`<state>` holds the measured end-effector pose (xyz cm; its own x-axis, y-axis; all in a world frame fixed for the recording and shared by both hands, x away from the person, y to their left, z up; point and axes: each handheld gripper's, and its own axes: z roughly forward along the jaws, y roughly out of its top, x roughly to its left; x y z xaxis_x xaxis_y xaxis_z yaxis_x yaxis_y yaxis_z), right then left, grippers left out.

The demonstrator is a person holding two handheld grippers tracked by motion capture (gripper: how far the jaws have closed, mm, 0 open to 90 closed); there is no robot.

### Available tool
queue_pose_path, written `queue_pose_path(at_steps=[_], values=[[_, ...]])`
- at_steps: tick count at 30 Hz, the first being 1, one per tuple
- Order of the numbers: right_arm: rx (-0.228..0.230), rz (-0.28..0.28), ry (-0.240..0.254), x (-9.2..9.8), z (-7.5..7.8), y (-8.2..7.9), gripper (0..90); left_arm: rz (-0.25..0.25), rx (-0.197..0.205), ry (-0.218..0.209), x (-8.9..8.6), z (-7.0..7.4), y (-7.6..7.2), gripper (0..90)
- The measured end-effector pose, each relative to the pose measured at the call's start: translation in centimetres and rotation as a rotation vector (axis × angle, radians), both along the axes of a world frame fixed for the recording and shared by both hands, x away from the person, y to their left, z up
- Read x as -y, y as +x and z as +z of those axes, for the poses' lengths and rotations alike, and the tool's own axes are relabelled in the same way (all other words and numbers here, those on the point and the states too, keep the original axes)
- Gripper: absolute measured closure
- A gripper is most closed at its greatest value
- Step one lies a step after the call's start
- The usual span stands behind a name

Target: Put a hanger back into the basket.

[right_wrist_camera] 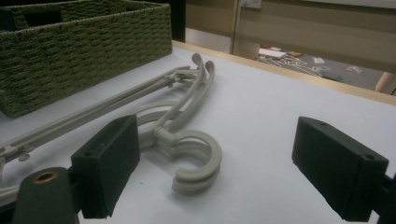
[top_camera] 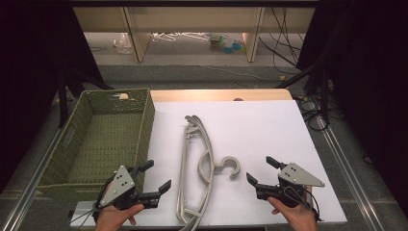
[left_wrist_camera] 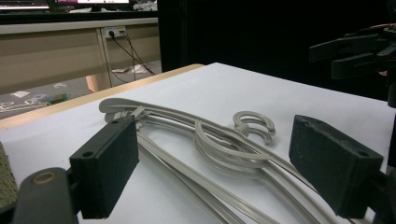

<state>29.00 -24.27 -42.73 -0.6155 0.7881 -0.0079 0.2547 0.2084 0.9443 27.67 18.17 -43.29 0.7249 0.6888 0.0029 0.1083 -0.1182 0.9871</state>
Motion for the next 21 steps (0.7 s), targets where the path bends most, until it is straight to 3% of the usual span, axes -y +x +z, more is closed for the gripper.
queue_pose_path(at_steps=[6, 7, 8, 10, 14, 15, 17, 19, 21], values=[[0.008, -0.013, 0.016, 0.1, -0.2, 0.2, 16.6, -0.004, -0.021, -0.011, 0.2, -0.1, 0.1, 15.9], [-0.006, -0.020, 0.003, 0.1, -0.2, 0.2, 16.6, 0.001, -0.044, -0.024, 0.3, -0.1, 0.0, 16.0], [0.001, -0.025, 0.006, 0.1, -0.2, 0.3, 16.6, -0.005, -0.028, -0.005, 0.2, -0.1, 0.1, 16.0], [-0.002, -0.027, 0.005, 0.2, -0.1, 0.2, 16.6, 0.004, -0.041, -0.012, 0.3, -0.1, 0.0, 16.0], [0.000, -0.025, 0.005, 0.2, 0.0, 0.1, 16.6, -0.009, -0.025, 0.003, 0.4, 0.0, 0.0, 15.6], [-0.003, -0.025, 0.010, 0.2, 0.0, 0.0, 16.6, -0.015, -0.045, -0.004, 0.7, -0.1, -0.2, 15.6], [0.004, -0.027, 0.004, 0.2, -0.1, 0.1, 16.6, -0.039, -0.045, 0.014, 1.0, -0.1, -0.2, 15.5], [0.004, -0.030, 0.002, 0.2, -0.1, 0.1, 16.6, -0.074, -0.086, 0.017, 1.7, 0.0, -0.5, 15.6], [-0.004, -0.017, 0.004, 0.2, -0.1, 0.2, 16.6, -0.096, -0.090, 0.011, 2.4, 0.1, -0.7, 15.5]])
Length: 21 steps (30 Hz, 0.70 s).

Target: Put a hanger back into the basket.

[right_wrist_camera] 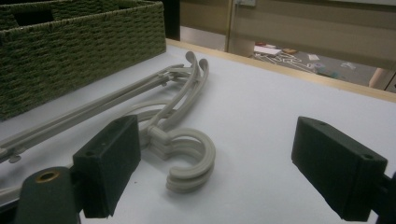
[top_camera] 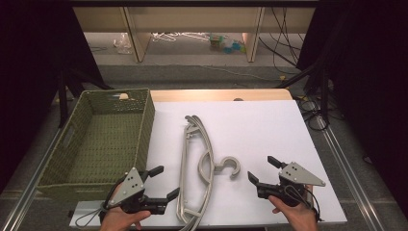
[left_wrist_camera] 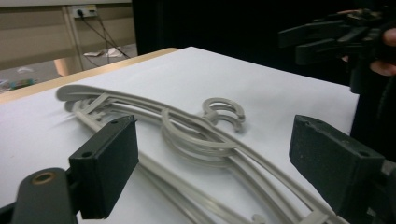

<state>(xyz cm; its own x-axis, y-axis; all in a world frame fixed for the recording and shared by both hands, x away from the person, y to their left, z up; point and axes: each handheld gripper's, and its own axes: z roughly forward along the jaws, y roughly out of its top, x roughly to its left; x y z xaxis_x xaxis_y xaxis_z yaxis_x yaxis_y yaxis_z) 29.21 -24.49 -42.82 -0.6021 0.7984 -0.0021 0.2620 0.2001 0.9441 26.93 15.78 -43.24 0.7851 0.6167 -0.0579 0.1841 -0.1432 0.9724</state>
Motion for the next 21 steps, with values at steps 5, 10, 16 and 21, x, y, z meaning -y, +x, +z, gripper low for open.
queue_pose_path(at_steps=[5, 10, 16, 21], values=[[-0.005, -0.003, -0.005, 0.0, 0.0, 0.0, 16.6, -0.044, -0.033, 0.040, 1.7, 0.6, -0.5, 15.6], [0.002, -0.013, -0.002, -0.1, -0.1, 0.0, 16.7, -0.070, -0.129, 0.163, 4.4, 0.9, -0.5, 17.7], [-0.003, -0.005, -0.008, -0.1, -0.1, 0.0, 17.0, -0.089, -0.209, 0.257, 6.9, 0.4, 0.2, 21.0], [-0.011, 0.009, -0.010, -0.1, 0.0, 0.0, 17.2, -0.111, -0.198, 0.361, 8.8, 0.6, 0.4, 23.4]])
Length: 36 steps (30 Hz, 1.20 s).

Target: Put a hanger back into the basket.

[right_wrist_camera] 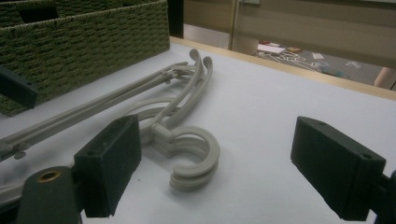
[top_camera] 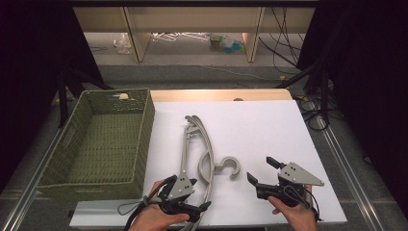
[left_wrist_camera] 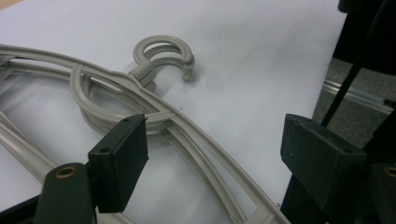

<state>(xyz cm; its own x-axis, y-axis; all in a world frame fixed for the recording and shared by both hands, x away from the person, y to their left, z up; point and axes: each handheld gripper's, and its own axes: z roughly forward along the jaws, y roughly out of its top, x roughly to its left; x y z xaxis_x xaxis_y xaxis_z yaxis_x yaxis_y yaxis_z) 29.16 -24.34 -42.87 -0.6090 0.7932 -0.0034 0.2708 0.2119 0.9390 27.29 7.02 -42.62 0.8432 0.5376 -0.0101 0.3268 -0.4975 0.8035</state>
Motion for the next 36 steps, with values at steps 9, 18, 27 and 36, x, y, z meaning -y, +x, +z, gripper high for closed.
queue_pose_path(at_steps=[9, 18, 27, 36], values=[[0.003, 0.009, 0.001, -0.1, -0.1, 0.1, 17.7, 0.001, -0.091, 0.166, 2.1, -1.4, 2.2, 29.4], [0.002, -0.003, -0.001, 0.0, -0.1, 0.1, 19.0, 0.004, -0.165, 0.249, 4.1, -2.9, 4.2, 36.5], [-0.005, 0.000, -0.003, -0.1, -0.1, 0.1, 19.7, 0.000, -0.205, 0.308, 5.1, -3.1, 5.1, 39.7], [-0.009, 0.001, -0.004, -0.1, -0.1, 0.1, 20.1, -0.029, -0.282, 0.290, 3.9, -2.4, 5.4, 56.4]])
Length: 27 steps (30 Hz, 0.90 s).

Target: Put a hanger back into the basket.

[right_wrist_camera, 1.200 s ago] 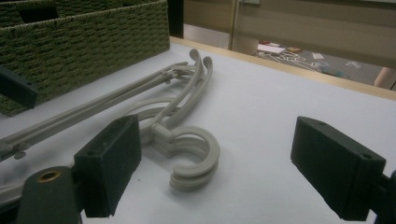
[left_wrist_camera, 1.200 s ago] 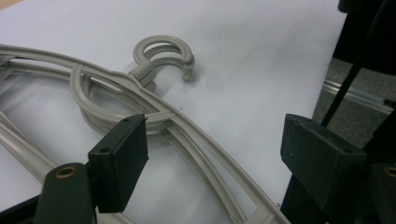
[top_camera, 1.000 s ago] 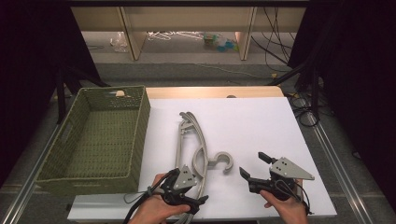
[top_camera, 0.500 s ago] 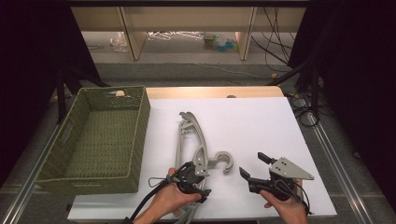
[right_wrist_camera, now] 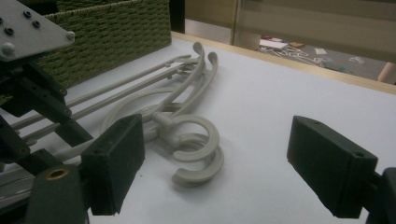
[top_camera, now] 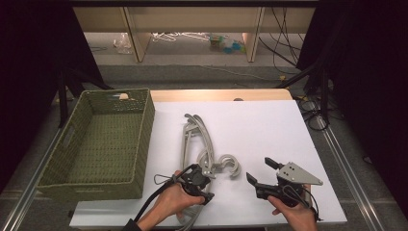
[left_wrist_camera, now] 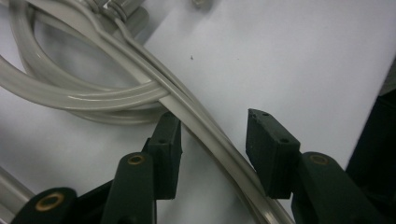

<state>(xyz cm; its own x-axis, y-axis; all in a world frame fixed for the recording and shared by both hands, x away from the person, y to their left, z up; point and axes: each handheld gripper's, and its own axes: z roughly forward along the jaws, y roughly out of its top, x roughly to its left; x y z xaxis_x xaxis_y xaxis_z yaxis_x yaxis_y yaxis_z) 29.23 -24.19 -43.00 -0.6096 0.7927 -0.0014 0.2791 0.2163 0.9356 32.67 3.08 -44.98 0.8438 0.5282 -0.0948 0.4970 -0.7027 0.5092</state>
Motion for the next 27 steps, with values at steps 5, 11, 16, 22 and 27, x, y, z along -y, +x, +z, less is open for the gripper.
queue_pose_path(at_steps=[5, 11, 16, 22, 27], values=[[-0.007, 0.012, 0.006, 0.0, 0.0, 0.0, 20.2, -0.018, -0.035, -0.028, -1.1, 0.6, -0.1, 58.3], [-0.002, 0.010, -0.005, 0.0, 0.0, 0.0, 20.4, -0.013, -0.074, -0.093, -2.7, 1.1, -0.4, 60.8], [-0.007, 0.018, -0.005, -0.1, -0.1, 0.1, 20.5, 0.053, -0.077, -0.196, -4.5, 1.9, -1.0, 63.5], [-0.020, 0.017, -0.009, -0.1, 0.0, 0.0, 20.8, 0.156, -0.037, -0.258, -8.5, 3.1, -2.4, 70.8], [-0.020, 0.021, -0.017, -0.3, -0.1, 0.1, 21.2, 0.176, -0.015, -0.243, -10.0, 3.3, -2.8, 73.7]])
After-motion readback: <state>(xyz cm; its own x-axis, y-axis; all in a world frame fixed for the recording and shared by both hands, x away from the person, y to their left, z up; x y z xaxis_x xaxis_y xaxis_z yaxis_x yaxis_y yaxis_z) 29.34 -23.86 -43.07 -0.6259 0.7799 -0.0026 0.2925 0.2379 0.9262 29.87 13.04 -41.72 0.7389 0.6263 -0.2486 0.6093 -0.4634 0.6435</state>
